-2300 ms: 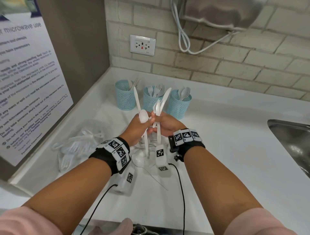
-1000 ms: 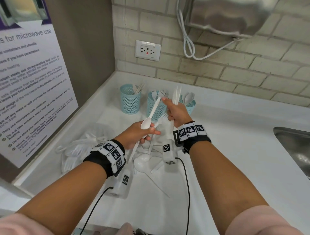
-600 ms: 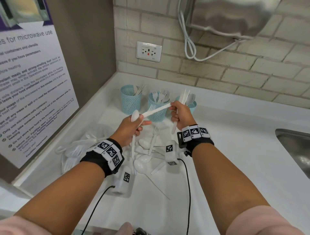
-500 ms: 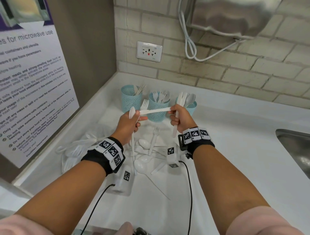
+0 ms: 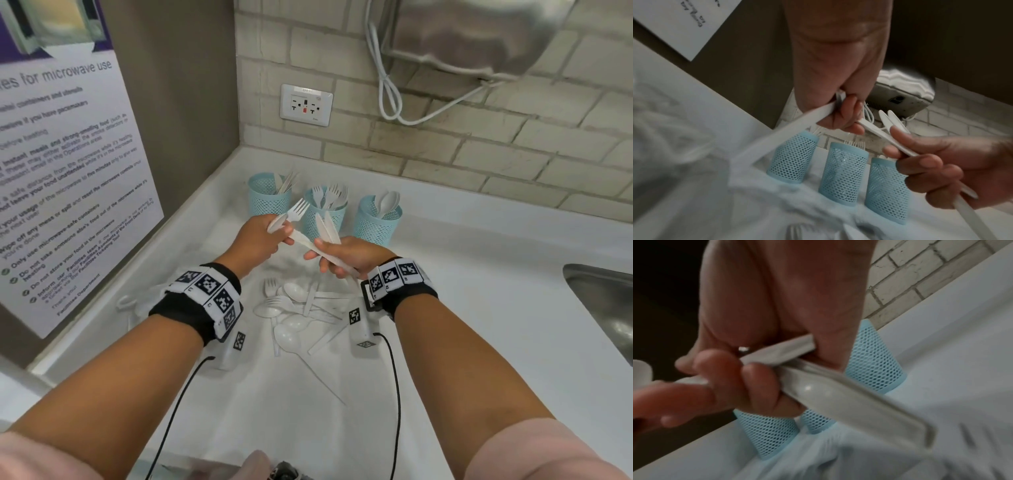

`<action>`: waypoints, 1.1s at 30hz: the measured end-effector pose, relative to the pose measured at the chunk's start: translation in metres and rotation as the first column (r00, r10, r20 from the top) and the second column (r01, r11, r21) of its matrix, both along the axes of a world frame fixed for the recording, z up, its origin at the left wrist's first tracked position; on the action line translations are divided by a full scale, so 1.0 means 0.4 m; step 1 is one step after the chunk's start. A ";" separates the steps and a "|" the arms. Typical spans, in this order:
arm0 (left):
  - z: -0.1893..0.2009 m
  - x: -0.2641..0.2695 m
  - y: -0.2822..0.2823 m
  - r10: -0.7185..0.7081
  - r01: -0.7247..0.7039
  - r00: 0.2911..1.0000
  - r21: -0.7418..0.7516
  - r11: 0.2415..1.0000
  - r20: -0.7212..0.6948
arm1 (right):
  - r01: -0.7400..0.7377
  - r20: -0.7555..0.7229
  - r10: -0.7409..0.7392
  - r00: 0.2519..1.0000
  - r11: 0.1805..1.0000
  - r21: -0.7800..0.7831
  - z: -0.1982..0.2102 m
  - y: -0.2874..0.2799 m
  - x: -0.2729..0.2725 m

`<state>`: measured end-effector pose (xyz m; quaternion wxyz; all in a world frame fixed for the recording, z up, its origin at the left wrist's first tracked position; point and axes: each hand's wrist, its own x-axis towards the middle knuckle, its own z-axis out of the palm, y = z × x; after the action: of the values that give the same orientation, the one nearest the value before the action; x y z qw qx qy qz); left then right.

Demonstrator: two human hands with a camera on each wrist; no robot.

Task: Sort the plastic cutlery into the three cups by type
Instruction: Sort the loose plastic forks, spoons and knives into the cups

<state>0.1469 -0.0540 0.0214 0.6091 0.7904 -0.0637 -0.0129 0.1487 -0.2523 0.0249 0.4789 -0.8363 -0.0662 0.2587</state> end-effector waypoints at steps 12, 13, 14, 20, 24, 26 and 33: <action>-0.059 -0.005 -0.024 0.137 -0.276 0.933 -0.418 0.865 -0.332 | 0.325 -0.162 -0.343 0.925 0.499 0.803 0.035 0.064 0.060; -0.062 -0.004 -0.030 0.134 -0.293 0.925 -0.440 0.849 -0.357 | 0.322 -0.154 -0.365 0.918 0.462 0.826 0.043 0.077 0.063; -0.062 -0.004 -0.036 0.124 -0.300 0.919 -0.461 0.835 -0.374 | 0.315 -0.144 -0.383 0.912 0.432 0.845 0.051 0.092 0.065; -0.048 -0.007 -0.051 -0.003 -0.284 0.898 -0.585 0.760 -0.440 | 0.267 -0.042 -0.472 0.880 0.421 0.867 0.056 0.164 0.075; -0.039 -0.008 -0.041 -0.021 -0.317 0.896 -0.672 0.669 -0.444 | 0.238 0.028 -0.468 0.883 0.498 0.834 0.031 0.192 0.084; -0.040 -0.003 -0.032 0.022 -0.342 0.907 -0.704 0.622 -0.421 | 0.258 0.049 -0.468 0.882 0.567 0.782 0.022 0.199 0.090; -0.038 0.019 -0.009 0.132 -0.350 0.927 -0.686 0.637 -0.351 | 0.204 0.323 -0.325 0.889 0.912 0.357 0.027 0.198 0.117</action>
<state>0.1544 -0.0577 0.0063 0.8746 0.4678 0.1267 -0.0104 0.1956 -0.1730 0.0359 0.6148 -0.7845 -0.0806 0.0114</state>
